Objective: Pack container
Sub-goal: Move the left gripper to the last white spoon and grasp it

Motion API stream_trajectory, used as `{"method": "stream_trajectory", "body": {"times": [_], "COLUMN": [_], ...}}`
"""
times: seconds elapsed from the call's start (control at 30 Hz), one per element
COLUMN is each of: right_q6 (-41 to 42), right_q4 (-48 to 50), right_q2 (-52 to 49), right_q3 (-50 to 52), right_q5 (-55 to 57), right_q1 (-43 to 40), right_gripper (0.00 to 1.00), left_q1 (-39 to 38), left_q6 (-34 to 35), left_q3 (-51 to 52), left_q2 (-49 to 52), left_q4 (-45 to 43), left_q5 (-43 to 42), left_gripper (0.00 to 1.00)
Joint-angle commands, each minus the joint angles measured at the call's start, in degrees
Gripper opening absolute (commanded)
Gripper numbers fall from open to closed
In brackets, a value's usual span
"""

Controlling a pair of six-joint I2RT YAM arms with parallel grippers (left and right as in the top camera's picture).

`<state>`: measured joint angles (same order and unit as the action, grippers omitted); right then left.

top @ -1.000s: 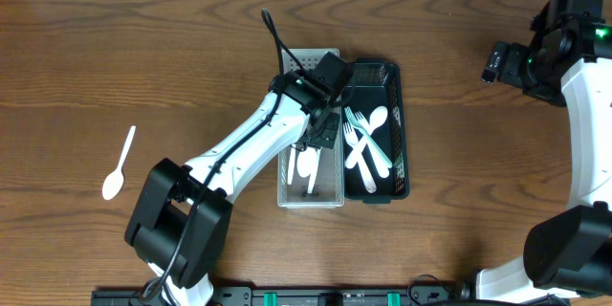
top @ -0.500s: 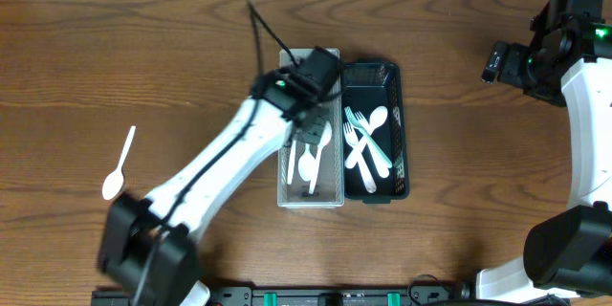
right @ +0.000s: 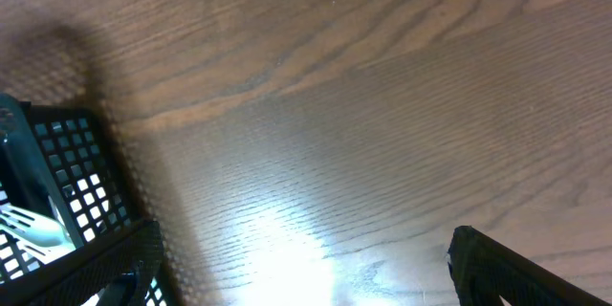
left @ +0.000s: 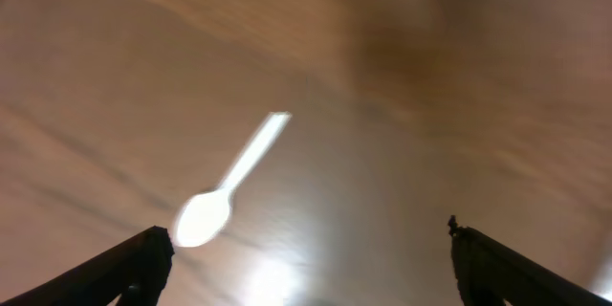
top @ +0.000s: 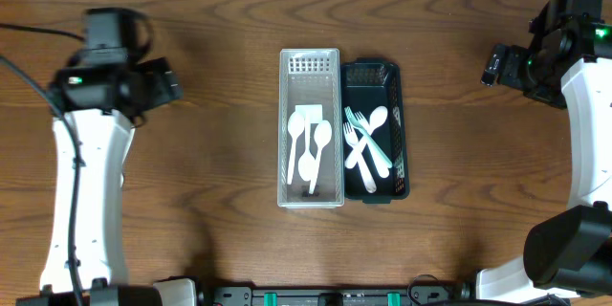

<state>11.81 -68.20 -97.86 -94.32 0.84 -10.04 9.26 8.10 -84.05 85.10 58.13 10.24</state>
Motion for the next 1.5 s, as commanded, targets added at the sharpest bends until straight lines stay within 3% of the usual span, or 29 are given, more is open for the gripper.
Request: {"method": "stream_trajectory", "body": {"times": [0.0,0.17,0.63,0.8,1.13,1.47], "right_q6": [-0.8,-0.8,-1.7,-1.9,-1.9,-1.9], "right_q4": [-0.2,-0.2,0.7,1.0,1.4,1.1], "right_q2": [-0.2,-0.2,-0.2,-0.2,-0.2,-0.2], "right_q3": [0.0,0.0,0.0,0.0,0.0,0.0], "right_q5": [-0.2,-0.2,-0.2,-0.2,-0.2,-0.2], "right_q1": [0.4,0.3,0.3,0.2,0.2,0.2], "right_gripper": [0.98,0.99,0.99,0.99,0.99,0.99], "left_q1": [7.4,15.5,20.1,20.4,21.9,22.0], "left_q6": [-15.1,-27.1,-37.0,-37.0,-36.8,-36.8], "left_q3": [0.4,0.6,1.7,2.9,4.2,11.9], "left_q2": [3.3,9.6,28.1,30.5,30.8,30.8], "left_q4": [0.3,0.2,0.1,-1.0,-3.8,-9.9], "left_q5": [-4.7,-15.1,-17.7,-12.5,-12.6,-12.6], "left_gripper": [0.97,1.0,0.99,1.0,1.0,1.0]}}
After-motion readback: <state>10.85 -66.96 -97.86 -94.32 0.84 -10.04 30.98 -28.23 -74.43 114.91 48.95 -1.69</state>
